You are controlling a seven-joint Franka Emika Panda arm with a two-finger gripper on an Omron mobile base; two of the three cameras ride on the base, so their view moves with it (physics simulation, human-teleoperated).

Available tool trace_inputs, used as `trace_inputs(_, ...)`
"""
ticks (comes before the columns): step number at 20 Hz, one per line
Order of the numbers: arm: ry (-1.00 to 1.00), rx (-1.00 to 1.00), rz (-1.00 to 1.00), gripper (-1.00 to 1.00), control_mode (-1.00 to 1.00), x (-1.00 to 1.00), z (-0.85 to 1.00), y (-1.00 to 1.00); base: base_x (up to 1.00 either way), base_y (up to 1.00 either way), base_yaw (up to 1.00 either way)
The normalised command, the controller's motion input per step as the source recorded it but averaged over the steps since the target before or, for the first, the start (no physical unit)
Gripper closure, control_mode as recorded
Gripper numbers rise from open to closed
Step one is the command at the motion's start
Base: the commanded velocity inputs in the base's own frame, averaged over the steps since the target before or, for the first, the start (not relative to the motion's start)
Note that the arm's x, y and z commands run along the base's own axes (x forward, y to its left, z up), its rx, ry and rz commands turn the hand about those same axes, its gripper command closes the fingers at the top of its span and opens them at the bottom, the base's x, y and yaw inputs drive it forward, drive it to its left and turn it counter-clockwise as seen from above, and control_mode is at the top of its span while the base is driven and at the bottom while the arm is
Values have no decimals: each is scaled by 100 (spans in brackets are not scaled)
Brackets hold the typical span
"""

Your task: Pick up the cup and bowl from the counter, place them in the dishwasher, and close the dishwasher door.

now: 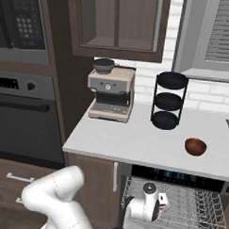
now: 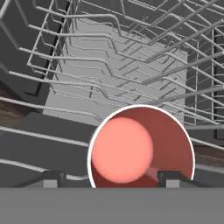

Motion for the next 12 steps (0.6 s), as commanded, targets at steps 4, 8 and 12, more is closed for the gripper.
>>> trace_inputs(4, 0, -1, -16, -100, -100, 0, 72, -5, 0, 0, 0)
trace_inputs(8, 0, 14, -17, -100, -100, -1, 98, -29, 0, 0, 0)
trace_inputs(12, 3, 33, -12, -100, -100, 0, 100, -62, 0, 0, 0)
